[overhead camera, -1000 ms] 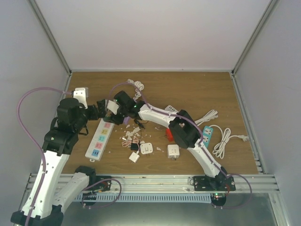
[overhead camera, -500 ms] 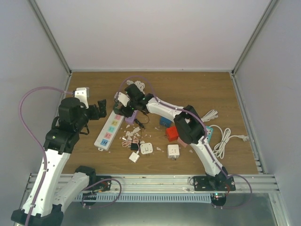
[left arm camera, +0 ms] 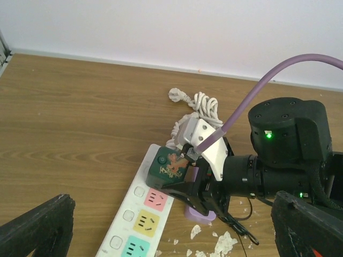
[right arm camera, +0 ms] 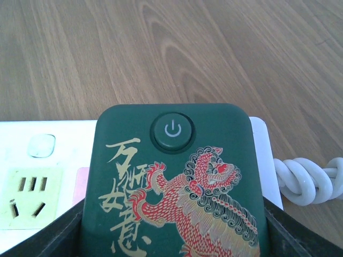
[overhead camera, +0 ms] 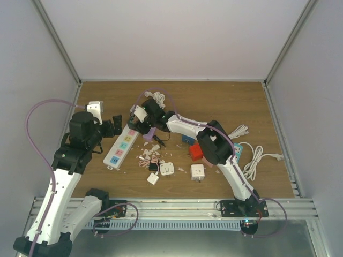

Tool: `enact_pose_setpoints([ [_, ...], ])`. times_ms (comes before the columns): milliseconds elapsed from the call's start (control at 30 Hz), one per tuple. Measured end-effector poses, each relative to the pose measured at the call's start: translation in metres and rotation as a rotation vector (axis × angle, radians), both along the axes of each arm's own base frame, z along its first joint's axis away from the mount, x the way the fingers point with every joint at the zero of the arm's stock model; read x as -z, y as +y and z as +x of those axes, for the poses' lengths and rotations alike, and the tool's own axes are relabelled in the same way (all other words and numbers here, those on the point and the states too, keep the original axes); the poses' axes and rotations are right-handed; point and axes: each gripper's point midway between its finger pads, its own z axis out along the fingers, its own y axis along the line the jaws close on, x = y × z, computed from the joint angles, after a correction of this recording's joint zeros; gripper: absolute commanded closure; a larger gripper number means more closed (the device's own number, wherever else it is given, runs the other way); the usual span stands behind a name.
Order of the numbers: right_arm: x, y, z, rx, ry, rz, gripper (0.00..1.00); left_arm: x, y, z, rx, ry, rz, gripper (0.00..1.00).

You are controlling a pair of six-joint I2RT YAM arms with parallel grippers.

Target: Insert the plug

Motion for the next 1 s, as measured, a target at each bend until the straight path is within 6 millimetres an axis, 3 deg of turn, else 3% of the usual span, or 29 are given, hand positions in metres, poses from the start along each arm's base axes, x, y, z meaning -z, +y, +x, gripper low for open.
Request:
enact_pose_setpoints([
  [200, -0.005, 0.002, 0.000, 0.011, -0.003, 0.035, 0.49, 0.003, -0.002, 0.002, 0.002, 0.012, -0.011, 0.01],
  [400, -0.012, 0.000, -0.001, 0.047, 0.040, 0.041, 0.16, 0.004, -0.004, 0.001, 0.008, 0.014, -0.023, 0.01],
  [467, -0.003, -0.007, -0.008, 0.077, 0.106, 0.010, 0.12, 0.004, -0.004, 0.001, 0.011, 0.014, -0.025, 0.01],
  [600, -0.013, -0.007, -0.014, 0.107, 0.154, 0.014, 0.07, 0.004, -0.005, 0.001, 0.017, 0.015, -0.026, 0.01],
  [700, -0.034, -0.006, -0.015, 0.118, 0.153, 0.040, 0.07, 0.004, -0.007, 0.000, 0.025, 0.016, -0.031, 0.01],
  [800, -0.068, -0.009, -0.018, 0.134, 0.136, 0.084, 0.07, 0.001, -0.010, -0.002, 0.045, 0.009, -0.041, 0.01],
  [1000, -0.139, -0.056, -0.040, 0.255, 0.083, 0.176, 0.06, -0.010, -0.022, -0.015, 0.122, -0.028, -0.082, 0.01],
])
